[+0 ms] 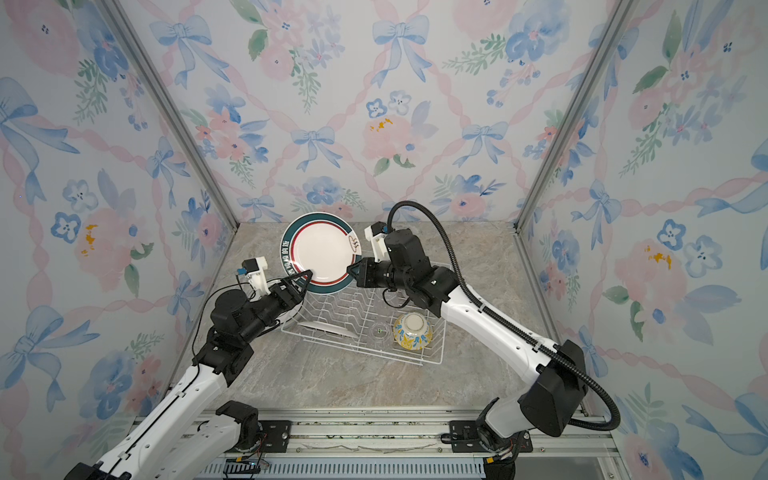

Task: Unload the mixed dishes from the dish rack
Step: 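Hand the red-green rimmed plate from the right gripper to the left gripper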

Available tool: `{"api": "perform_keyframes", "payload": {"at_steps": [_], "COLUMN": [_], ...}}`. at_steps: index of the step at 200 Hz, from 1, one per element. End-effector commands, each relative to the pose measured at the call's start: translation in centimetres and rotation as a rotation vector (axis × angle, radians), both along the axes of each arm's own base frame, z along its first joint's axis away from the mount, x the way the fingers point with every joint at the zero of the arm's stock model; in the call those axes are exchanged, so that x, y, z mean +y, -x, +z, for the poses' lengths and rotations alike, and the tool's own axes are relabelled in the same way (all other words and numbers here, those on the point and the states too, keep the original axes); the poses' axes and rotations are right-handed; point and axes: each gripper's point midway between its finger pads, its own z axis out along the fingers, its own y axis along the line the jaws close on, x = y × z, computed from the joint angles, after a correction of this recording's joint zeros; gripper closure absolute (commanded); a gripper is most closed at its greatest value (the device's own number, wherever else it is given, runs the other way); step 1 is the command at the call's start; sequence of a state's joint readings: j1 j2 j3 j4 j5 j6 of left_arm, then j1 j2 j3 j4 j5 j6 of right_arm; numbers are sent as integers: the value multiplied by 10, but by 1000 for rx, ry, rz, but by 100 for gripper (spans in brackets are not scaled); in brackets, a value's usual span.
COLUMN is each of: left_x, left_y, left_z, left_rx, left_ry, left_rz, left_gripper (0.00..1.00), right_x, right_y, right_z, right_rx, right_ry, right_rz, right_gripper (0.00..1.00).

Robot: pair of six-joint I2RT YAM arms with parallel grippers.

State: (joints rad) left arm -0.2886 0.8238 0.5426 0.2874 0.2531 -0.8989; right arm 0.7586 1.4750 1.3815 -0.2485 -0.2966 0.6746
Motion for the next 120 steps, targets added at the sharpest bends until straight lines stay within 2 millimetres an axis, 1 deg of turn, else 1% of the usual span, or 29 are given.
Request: {"api": "perform_keyframes", "payload": {"at_steps": [1,22,49,89,120], "left_x": [2,4,4,-2,-3], "left_y": [2,3,1,-4,-6], "left_z": [11,12,11,-1,-1], "left_rx": [-50,-59,-51,-3,5], "left_ry": [6,11,14,21,25], "left_rz": [13,26,33,14,15], "left_gripper": [35,41,45,48,52], "right_x": [13,15,15,18,19], "right_y": [1,2,3,5,6], "right_z": [26,25,26,23,22], "right_rx": [-42,-35,-47,-45,-47], "right_ry": [-76,-75,-70,-58,-55], "right_rz": [30,38,36,40,42], "right_gripper": [98,97,97,97,97]}}
